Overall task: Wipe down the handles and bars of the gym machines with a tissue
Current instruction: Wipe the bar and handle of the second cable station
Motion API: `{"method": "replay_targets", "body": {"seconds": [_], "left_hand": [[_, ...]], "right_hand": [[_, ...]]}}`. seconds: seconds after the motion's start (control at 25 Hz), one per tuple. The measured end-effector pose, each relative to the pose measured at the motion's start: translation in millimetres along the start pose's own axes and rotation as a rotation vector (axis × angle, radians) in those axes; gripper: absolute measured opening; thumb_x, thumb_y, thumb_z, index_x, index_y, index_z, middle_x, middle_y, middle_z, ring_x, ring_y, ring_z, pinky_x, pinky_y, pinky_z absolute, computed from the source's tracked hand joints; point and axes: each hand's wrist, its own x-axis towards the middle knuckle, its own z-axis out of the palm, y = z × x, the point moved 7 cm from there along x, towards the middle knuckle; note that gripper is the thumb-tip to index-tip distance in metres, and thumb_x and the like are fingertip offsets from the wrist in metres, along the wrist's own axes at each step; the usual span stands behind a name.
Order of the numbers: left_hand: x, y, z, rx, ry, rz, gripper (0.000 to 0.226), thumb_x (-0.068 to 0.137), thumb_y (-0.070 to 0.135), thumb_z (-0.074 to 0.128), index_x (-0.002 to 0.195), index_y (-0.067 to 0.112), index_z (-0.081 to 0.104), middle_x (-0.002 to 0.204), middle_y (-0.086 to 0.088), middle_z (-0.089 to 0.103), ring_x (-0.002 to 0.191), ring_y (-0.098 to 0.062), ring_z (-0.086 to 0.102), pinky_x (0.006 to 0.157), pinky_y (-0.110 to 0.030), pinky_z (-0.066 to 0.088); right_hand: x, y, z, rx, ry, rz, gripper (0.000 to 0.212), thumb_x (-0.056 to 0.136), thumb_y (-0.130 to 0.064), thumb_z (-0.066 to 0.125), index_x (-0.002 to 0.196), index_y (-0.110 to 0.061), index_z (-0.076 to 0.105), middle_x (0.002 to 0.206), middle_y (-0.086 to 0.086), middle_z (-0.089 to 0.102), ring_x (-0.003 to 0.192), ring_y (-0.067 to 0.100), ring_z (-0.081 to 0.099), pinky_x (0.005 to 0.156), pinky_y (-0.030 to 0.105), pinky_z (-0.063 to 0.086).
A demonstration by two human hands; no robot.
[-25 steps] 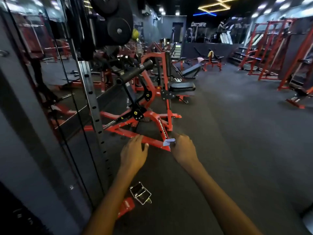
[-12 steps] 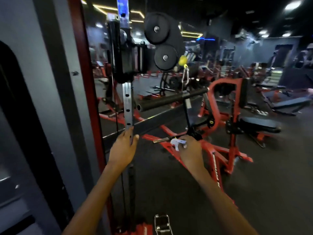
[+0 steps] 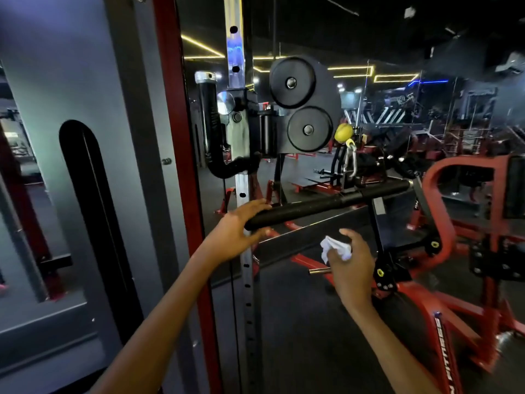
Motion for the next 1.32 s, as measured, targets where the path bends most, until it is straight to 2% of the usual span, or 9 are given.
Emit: {"method": "replay_targets", "body": {"seconds": [0.2,0.36,0.44,0.56,0.68,0.84,1.08,1.24,1.32], "left_hand": [[12.7,-7.3,8.5,-0.005,0.038,0.117,0.059,0.084,0.017,0.073,0.138,0.019,0.051,0.142,-0.001,0.05,0.128,-0.008,0.046,0.111,-0.03,0.037],[9.7,-2.0,10.7,-0.067,0.07,0.194,0.057,0.081,0.006,0.073,0.134,0.01,0.052,0.121,0.009,0.056,0.108,0.013,0.05,0.095,-0.006,0.04],[7.2,-7.1,14.1,-0.082,0.042,0.16,0.058,0.083,0.006,0.071,0.136,0.011,0.05,0.122,0.007,0.056,0.104,0.009,0.052,0.093,-0.008,0.042],[1.8,-22.4,18.5,-0.117,0.011,0.044,0.06,0.086,0.011,0.069,0.14,0.016,0.045,0.133,0.0,0.053,0.107,-0.001,0.053,0.097,-0.015,0.045],[-1.8,-18.4,22.0,-0.15,0.021,0.037,0.059,0.085,0.011,0.07,0.139,0.017,0.047,0.124,0.01,0.052,0.1,0.005,0.054,0.09,-0.005,0.041],[-1.0,-19.7,16.7,-0.148,0.045,0.064,0.056,0.082,0.009,0.073,0.134,0.007,0.052,0.111,0.01,0.056,0.089,0.009,0.057,0.085,-0.006,0.045],[-3.5,-30.8,14.1,-0.153,0.063,0.003,0.054,0.085,0.011,0.069,0.135,0.016,0.05,0.106,0.014,0.056,0.084,0.007,0.06,0.077,-0.008,0.047],[-2.5,-34.2,13.3,-0.107,0.119,0.043,0.054,0.083,0.011,0.072,0.133,0.011,0.053,0.113,0.004,0.06,0.089,0.007,0.059,0.084,-0.009,0.048],[-5.7,-40.5,16.0,-0.108,0.103,0.022,0.055,0.084,0.013,0.072,0.135,0.014,0.052,0.12,-0.001,0.06,0.095,0.0,0.059,0.092,-0.02,0.051]], "right_hand": [[18.7,-29.4,25.2,-0.014,0.107,-0.267,0.034,0.082,0.009,0.057,0.115,-0.001,0.061,0.113,0.004,0.046,0.101,0.015,0.053,0.086,0.002,0.041],[-3.9,-48.6,100.1,-0.209,-0.243,-0.826,0.037,0.097,-0.006,0.037,0.132,0.002,0.046,0.137,0.018,0.044,0.131,0.02,0.039,0.112,0.024,0.03],[8.4,-19.0,109.2,-0.414,-0.287,-1.008,0.038,0.097,0.002,0.035,0.134,-0.001,0.044,0.142,0.015,0.043,0.136,0.024,0.034,0.116,0.034,0.023],[74.2,28.6,64.3,-0.497,-0.048,-0.709,0.06,0.078,0.028,0.047,0.131,0.001,0.047,0.14,0.014,0.045,0.132,0.032,0.039,0.115,0.038,0.022],[56.5,20.8,75.7,-0.375,-0.028,-0.462,0.057,0.083,0.023,0.039,0.137,0.005,0.038,0.144,0.019,0.036,0.135,0.034,0.033,0.111,0.045,0.028],[-10.7,-10.2,119.5,-0.457,-0.386,-1.052,0.043,0.096,0.008,0.028,0.138,0.004,0.037,0.146,0.019,0.035,0.141,0.026,0.025,0.117,0.037,0.021],[90.3,22.8,68.0,-0.457,-0.049,-0.493,0.052,0.082,0.019,0.035,0.131,0.005,0.048,0.14,0.02,0.044,0.137,0.036,0.03,0.106,0.048,0.038],[0.7,-19.7,124.7,-0.399,-0.328,-0.974,0.059,0.08,0.024,0.042,0.136,0.003,0.04,0.141,0.02,0.042,0.136,0.031,0.033,0.112,0.044,0.029],[31.5,1.6,102.2,-0.476,-0.288,-1.016,0.073,0.074,0.03,0.043,0.139,-0.002,0.035,0.145,0.015,0.038,0.138,0.029,0.031,0.109,0.048,0.033]]}}
